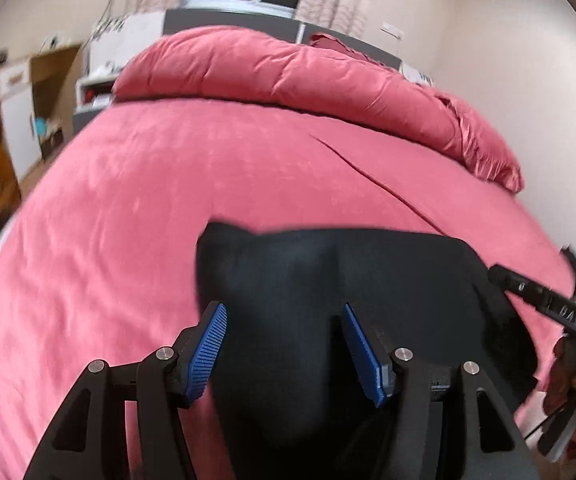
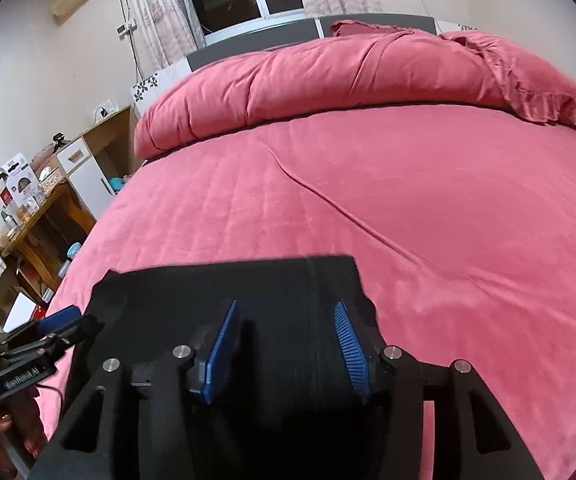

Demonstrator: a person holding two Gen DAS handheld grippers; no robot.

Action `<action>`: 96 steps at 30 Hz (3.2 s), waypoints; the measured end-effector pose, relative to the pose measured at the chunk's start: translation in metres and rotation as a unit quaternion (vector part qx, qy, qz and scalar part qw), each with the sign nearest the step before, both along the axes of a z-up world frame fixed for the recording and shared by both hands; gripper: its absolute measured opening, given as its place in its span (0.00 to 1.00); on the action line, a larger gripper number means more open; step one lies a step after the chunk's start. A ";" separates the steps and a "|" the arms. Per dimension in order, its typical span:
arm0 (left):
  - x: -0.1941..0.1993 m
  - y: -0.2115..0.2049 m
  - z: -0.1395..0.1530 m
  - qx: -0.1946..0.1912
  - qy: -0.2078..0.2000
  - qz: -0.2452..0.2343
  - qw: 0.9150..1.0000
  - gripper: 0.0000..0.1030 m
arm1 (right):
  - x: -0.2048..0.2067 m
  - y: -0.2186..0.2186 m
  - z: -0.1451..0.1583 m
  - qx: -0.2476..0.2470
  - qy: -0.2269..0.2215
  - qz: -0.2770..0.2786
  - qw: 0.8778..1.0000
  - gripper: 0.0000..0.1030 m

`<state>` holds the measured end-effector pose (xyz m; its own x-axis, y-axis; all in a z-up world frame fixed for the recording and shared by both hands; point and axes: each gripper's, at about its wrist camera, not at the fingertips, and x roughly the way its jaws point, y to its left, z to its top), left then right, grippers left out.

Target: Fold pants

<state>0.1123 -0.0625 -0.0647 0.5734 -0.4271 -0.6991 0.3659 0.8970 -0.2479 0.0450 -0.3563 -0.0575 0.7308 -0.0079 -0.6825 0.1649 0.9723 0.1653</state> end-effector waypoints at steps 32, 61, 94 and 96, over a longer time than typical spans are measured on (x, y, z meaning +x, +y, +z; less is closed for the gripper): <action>-0.008 0.041 -0.059 -0.154 0.191 -0.048 0.968 0.77 | -0.010 -0.066 -0.082 0.269 0.099 0.017 0.958 0.72; 0.058 0.080 0.036 -0.088 -0.005 0.004 0.996 0.30 | 0.090 0.032 -0.004 0.157 -0.022 0.073 0.985 0.45; 0.108 0.085 -0.029 -0.048 0.011 0.078 0.996 0.72 | 0.125 0.046 -0.030 0.032 -0.014 -0.021 0.999 0.72; 0.102 0.079 -0.039 -0.023 0.016 0.075 0.997 0.73 | 0.114 0.043 -0.032 0.018 -0.011 -0.026 0.999 0.73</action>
